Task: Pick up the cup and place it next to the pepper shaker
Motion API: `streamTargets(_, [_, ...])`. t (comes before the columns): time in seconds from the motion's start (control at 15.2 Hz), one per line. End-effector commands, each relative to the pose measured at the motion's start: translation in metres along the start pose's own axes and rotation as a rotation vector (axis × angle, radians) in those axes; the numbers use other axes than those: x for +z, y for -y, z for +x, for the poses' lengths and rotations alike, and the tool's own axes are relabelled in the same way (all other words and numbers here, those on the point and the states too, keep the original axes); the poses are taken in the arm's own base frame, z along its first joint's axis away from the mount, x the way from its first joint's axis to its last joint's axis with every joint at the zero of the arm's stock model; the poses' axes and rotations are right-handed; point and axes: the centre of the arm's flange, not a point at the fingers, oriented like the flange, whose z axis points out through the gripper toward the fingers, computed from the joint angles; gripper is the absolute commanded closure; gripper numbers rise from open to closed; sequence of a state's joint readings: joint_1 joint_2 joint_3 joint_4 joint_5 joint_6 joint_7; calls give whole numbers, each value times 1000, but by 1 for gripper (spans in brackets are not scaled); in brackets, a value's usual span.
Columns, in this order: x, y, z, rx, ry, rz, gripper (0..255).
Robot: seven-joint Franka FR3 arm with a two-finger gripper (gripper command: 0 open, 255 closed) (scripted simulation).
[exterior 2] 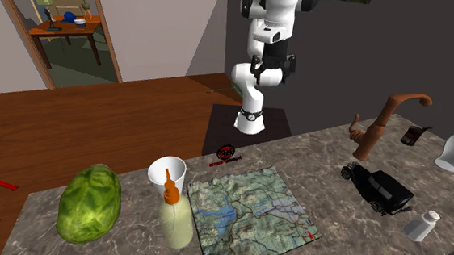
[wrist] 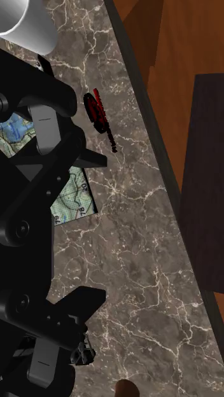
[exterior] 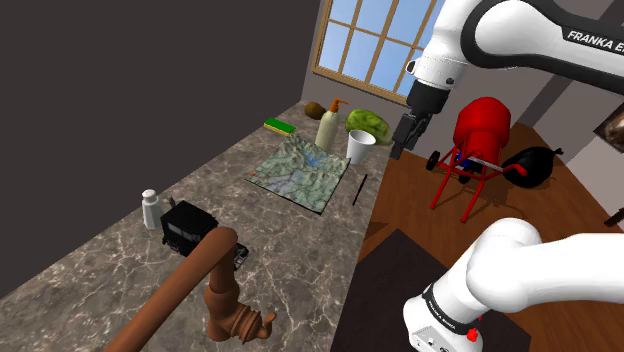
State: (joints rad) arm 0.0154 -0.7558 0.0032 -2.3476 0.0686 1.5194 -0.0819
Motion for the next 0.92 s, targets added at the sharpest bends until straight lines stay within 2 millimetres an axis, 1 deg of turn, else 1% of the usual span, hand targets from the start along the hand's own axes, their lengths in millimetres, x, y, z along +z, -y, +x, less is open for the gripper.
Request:
streamTargets(0.0, [0,0,0,0,0,0,0])
streamTargets(0.86, [42,-152,79,-33,-21,44,0])
